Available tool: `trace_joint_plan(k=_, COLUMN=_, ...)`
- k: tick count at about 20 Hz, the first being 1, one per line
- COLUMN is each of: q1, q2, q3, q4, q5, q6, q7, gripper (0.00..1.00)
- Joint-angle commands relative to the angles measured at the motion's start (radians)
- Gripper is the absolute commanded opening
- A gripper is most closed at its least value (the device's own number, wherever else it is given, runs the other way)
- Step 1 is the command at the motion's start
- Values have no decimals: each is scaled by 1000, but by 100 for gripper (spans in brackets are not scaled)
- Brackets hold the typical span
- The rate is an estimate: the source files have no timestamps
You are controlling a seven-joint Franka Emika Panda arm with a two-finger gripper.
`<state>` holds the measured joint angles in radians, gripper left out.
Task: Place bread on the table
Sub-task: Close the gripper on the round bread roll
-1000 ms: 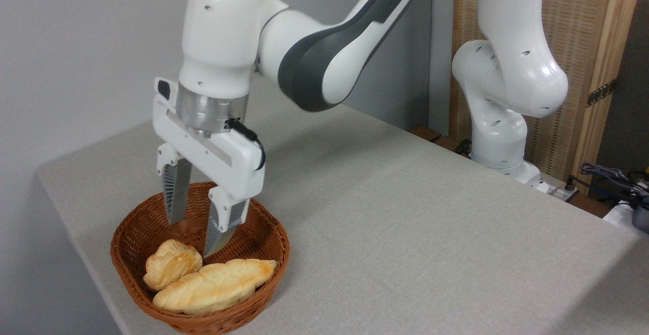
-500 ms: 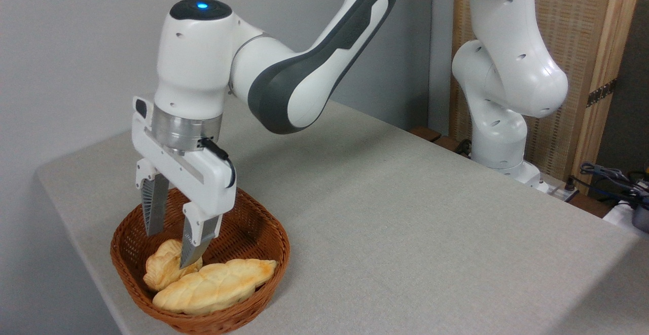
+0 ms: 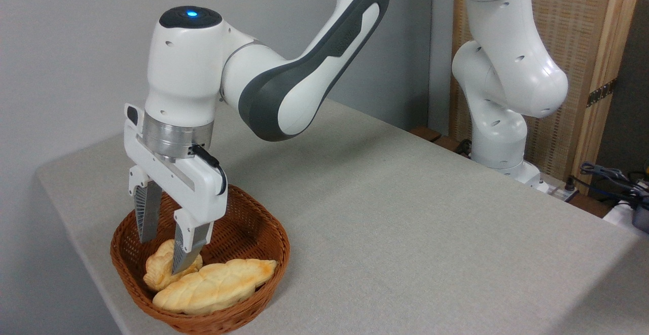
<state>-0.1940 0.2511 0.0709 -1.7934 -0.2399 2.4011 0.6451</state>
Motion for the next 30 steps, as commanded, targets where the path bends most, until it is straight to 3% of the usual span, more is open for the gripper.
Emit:
trace_joint_plan(k=1, q1=-2, q2=0, q3=3, q4=11, q5=13, q6=3, q7=5, gripper=19)
trace_joint_plan(k=18, q1=-1, q2=-7, q3=3, q4=9, q5=11, q6=-8, q7=4, gripper=11)
trace_joint_plan(k=30, q1=11, q2=-168, q3=33, q4=9, q5=7, q6=-356, q7=4, gripper=14)
